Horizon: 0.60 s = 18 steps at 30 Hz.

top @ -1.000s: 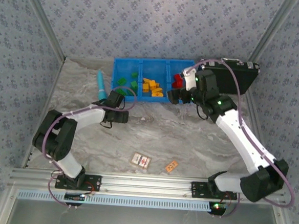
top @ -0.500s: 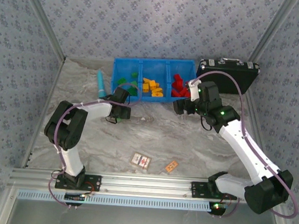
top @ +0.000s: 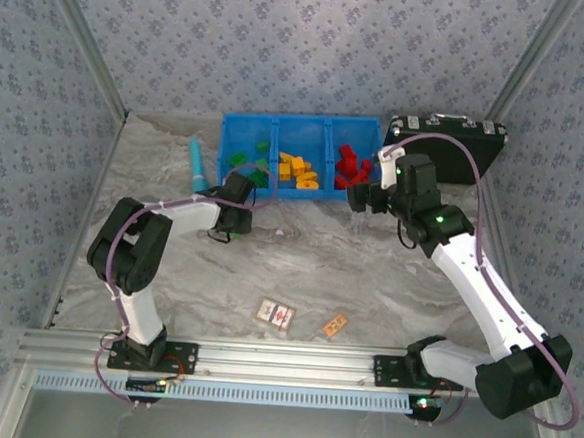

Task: Sort the legos into containers by color
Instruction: Pick up the lego from the center of the table.

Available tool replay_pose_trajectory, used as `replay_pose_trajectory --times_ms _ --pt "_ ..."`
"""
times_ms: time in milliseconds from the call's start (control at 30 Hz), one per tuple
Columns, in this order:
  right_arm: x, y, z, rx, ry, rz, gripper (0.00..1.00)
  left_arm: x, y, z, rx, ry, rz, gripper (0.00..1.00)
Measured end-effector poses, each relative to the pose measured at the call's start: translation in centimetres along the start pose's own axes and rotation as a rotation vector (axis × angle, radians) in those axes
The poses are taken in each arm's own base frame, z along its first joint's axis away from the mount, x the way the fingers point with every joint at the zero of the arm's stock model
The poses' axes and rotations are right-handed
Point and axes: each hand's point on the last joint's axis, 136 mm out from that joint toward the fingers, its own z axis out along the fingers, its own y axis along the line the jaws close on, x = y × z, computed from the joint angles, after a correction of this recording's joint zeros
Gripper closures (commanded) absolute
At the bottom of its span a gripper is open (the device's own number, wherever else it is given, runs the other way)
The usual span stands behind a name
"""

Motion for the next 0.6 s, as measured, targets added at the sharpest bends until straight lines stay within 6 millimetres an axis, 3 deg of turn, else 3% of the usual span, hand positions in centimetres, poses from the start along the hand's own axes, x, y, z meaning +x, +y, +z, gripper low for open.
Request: replay_pose_trajectory --times_ms 200,400,500,600 --pt "-0.1 -1.3 0.3 0.028 -0.015 0.022 0.00 0.4 0.1 -0.3 -0.013 0.012 0.009 0.67" --pt "0.9 -2.1 0.9 0.031 -0.001 0.038 0.00 1.4 0.6 -2.0 -0.050 0.055 0.036 0.70" --pt "1.5 -2.1 1.2 0.017 -0.003 0.038 0.00 -0.1 0.4 -4.0 -0.037 0.020 0.029 0.70" --pt "2.2 -1.9 1.3 0.003 -0.004 0.037 0.00 -3.3 -0.6 -6.5 -0.004 -0.057 0.015 0.70"
